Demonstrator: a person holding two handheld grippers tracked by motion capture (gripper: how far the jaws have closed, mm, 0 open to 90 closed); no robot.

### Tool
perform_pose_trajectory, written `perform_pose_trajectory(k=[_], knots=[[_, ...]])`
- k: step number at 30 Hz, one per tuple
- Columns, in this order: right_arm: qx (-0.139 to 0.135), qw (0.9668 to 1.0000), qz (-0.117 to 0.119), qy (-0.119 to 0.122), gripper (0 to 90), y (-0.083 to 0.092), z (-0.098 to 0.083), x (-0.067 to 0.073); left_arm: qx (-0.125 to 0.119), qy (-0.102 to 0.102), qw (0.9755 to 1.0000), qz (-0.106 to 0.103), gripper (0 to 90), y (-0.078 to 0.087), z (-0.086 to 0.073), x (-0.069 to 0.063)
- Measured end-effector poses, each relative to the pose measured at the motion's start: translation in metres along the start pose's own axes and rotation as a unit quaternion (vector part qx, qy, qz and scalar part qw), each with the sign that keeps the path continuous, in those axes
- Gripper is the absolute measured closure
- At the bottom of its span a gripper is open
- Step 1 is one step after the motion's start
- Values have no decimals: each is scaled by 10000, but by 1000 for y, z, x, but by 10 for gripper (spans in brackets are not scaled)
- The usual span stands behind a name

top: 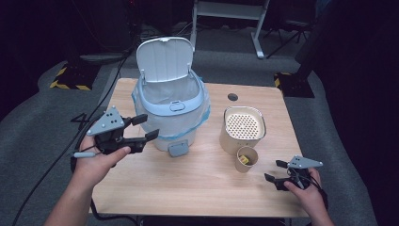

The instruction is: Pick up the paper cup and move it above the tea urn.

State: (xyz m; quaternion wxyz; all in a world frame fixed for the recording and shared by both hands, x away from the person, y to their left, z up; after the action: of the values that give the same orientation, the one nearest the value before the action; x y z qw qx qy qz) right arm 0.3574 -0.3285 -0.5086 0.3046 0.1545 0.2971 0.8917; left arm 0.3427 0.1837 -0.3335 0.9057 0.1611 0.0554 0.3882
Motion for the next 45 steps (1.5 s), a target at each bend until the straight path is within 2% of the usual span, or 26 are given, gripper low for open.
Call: perform_pose_trajectory(k=[3, 5, 8, 10, 11, 12, 13, 14, 15, 20, 22, 25, 28, 31, 32, 36, 40, 43, 45], knots=[[-26, 9998, 173, 95, 183, -3, 5, 5, 38, 15, 10000, -43, 361, 1, -18, -2], [10, 9997, 233, 104, 184, -4, 9, 8, 45, 101, 9999, -48, 358, 2, -29, -2], [202, 9994, 266, 114, 235, -5, 11, 10, 94, 343, 9993, -128, 360, 1, -46, -2], [306, 9990, 319, 100, 251, -6, 10, 11, 116, 356, 9992, -139, 359, -2, -57, -1], [342, 9988, 351, 89, 263, -7, 10, 12, 141, 451, 9987, -187, 360, -5, -65, -1], [354, 9987, 355, 105, 263, -7, 10, 13, 297, 464, 9982, -230, 360, -7, -70, 1], [363, 9986, 360, 115, 263, -7, 10, 13, 489, 396, 9978, -183, 360, -9, -76, 2], [380, 9985, 365, 113, 262, -8, 10, 14, 568, 285, 9979, -105, 360, -10, -79, 4], [374, 9985, 385, 118, 263, -8, 10, 15, 620, 268, 9977, -48, 360, -12, -82, 5], [350, 9982, 429, 227, 250, -11, 11, 17, 868, 346, 9956, -83, 354, -22, -99, 8], [333, 9981, 429, 277, 244, -12, 11, 18, 900, 353, 9953, -66, 353, -23, -101, 9], [254, 9984, 389, 332, 244, -13, 11, 18, 1071, 272, 9939, -32, 346, -29, -110, 10], [209, 9984, 417, 321, 244, -12, 11, 18, 1178, 303, 9926, -59, 344, -35, -118, 11], [183, 9983, 469, 295, 235, -11, 13, 18, 1328, 273, 9908, -5, 344, -42, -130, 12], [176, 9982, 481, 306, 234, -11, 13, 19, 1347, 342, 9903, -23, 346, -45, -134, 11], [159, 9979, 507, 372, 235, -13, 18, 20, 1623, 439, 9858, -5, 352, -56, -152, 13], [94, 9978, 535, 377, 234, -20, 23, 21, 1892, 380, 9812, 48, 352, -64, -166, 14], [10, 9974, 573, 426, 241, -26, 26, 21, 2010, 242, 9792, 98, 349, -68, -173, 14], [-64, 9966, 622, 545, 256, -29, 28, 20, 2055, 250, 9783, 99, 348, -69, -178, 15]])
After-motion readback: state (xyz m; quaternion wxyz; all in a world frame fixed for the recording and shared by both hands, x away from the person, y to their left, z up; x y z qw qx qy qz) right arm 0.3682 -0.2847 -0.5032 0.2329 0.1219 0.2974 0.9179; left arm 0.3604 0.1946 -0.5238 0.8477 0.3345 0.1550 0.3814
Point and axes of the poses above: each handheld gripper's, and its own axes: y roughly backward along the jaws, z roughly out of its top, x roughly to its left, the point moved 4 cm from there along -y, roughly forward along the jaws, and after that the axes turned 7 degrees about z, right-handed, at the moved point
